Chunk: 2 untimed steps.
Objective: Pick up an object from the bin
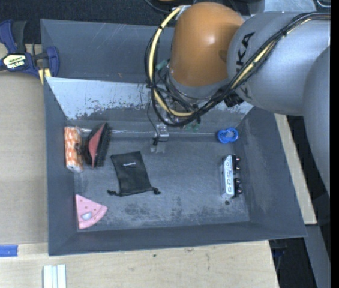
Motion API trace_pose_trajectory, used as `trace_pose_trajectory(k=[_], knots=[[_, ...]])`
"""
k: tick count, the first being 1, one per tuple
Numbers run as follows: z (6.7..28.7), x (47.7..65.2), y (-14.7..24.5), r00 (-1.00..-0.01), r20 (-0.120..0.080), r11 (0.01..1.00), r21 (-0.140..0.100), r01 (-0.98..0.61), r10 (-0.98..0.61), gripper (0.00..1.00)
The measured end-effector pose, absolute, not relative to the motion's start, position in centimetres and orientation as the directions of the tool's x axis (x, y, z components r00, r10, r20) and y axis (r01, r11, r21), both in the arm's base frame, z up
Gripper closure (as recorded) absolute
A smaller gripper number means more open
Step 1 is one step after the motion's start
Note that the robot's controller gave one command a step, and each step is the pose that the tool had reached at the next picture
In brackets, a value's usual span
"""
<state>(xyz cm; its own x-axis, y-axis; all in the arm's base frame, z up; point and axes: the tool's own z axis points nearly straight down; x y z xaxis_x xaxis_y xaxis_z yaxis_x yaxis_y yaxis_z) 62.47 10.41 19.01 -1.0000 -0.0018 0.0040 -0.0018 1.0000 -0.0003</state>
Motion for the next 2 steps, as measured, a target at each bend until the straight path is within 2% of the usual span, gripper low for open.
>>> trace_pose_trajectory(k=[1,2], knots=[[19.5,62.6,10.4,-1.0,-0.003,1.0,0.001,0.0,0.0,0.0],[8.7,59.7,12.7,-0.993,-0.003,0.993,0.0,-0.115,-0.115,0.0]])
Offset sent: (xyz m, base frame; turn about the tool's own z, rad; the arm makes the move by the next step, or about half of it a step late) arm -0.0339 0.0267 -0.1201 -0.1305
